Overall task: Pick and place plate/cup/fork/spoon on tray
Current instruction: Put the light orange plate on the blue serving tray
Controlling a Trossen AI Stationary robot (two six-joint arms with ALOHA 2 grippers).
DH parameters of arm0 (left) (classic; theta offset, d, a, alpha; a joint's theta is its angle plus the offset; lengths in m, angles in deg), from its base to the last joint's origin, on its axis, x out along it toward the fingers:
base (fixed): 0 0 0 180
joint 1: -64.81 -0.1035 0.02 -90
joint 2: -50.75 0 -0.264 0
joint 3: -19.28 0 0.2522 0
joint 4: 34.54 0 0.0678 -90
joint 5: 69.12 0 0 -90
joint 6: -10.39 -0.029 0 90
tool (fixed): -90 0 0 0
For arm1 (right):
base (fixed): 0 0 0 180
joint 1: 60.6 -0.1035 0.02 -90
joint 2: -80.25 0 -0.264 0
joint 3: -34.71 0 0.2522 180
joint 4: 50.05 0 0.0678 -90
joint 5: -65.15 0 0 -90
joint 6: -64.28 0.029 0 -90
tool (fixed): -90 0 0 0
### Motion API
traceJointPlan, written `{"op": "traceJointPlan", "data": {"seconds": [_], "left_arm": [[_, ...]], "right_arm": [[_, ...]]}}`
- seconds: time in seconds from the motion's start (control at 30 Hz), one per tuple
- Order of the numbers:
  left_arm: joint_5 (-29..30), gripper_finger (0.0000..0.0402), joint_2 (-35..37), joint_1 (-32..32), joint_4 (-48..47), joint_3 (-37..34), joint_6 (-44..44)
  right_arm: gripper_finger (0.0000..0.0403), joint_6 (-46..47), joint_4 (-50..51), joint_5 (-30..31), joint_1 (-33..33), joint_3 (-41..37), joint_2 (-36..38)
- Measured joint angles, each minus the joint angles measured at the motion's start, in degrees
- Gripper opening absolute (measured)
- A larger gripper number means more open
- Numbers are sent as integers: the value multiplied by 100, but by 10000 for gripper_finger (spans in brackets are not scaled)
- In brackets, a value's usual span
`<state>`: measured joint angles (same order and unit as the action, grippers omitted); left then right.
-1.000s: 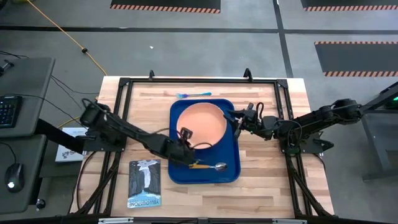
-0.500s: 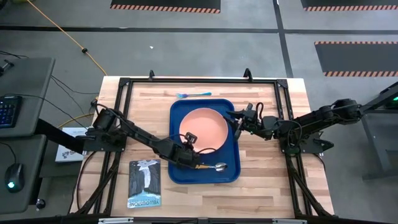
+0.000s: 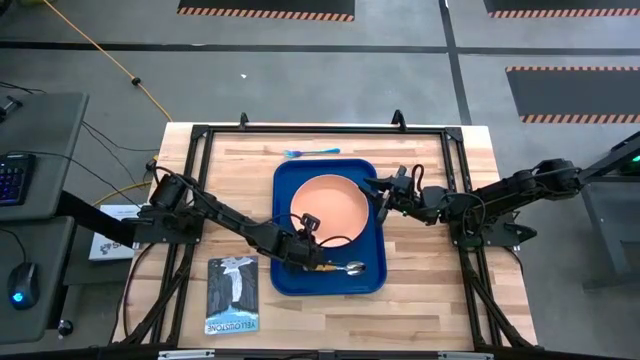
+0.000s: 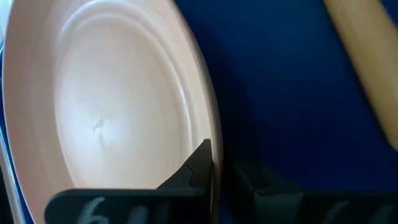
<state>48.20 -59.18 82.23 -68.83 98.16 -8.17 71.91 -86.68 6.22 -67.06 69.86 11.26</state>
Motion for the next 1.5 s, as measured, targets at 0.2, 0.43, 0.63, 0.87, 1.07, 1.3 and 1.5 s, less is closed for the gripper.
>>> {"op": "traceJointPlan", "data": {"seconds": [0.2,0.43,0.63,0.87,1.07,1.3,1.5], "left_arm": [[0,39,0,-228,15,0,40],[-22,91,0,-432,116,0,41],[-19,136,4,-469,17,0,90],[-17,164,33,-465,-664,2,472],[17,162,39,-457,-1095,9,726],[40,162,46,-428,-1759,13,1214],[92,162,46,-426,-2030,9,1386]], "right_arm": [[122,4,11,0,0,0,0],[122,4,17,0,0,0,0],[122,4,39,0,0,0,0],[122,6,39,0,0,0,0],[122,6,39,0,0,0,0],[122,6,37,0,-1,0,0],[122,6,37,0,0,0,0]]}}
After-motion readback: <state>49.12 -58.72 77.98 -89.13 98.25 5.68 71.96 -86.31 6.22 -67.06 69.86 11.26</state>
